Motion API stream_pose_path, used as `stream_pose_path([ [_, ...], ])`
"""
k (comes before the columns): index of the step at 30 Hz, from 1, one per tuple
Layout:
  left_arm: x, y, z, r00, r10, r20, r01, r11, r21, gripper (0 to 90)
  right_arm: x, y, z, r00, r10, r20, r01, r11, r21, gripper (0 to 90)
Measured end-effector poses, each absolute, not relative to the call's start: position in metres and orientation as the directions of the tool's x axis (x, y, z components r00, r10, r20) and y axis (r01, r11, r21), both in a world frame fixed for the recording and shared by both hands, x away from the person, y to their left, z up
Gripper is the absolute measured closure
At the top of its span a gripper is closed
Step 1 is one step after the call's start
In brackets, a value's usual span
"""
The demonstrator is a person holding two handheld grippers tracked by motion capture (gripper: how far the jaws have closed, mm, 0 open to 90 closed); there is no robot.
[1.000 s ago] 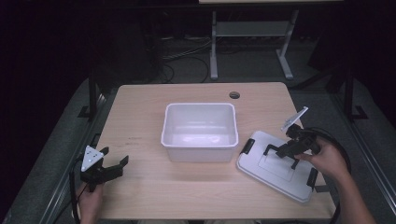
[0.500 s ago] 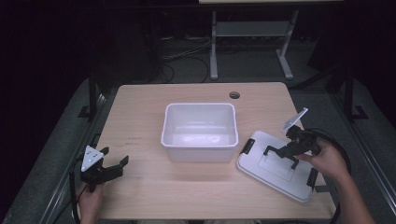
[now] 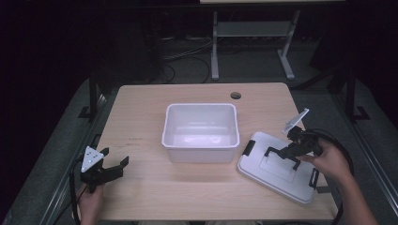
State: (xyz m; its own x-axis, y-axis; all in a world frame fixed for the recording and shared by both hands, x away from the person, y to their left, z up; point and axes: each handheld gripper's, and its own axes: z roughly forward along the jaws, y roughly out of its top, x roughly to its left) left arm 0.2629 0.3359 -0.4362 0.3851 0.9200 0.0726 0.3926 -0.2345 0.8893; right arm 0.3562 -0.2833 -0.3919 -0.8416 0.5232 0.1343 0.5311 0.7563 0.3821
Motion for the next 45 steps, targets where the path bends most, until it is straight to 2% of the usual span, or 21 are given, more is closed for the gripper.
stream_pose_path([
  [23,0.262,0.337,-0.435,0.382,0.921,0.074,0.390,-0.233,0.891,16.0,0.332,-0.286,-0.344,-0.870,0.486,0.085,0.476,0.782,0.402,84.4],
  [45,0.262,0.338,-0.435,0.377,0.923,0.073,0.388,-0.229,0.893,16.1,0.324,-0.287,-0.299,-0.883,0.466,0.058,0.446,0.792,0.418,84.4],
])
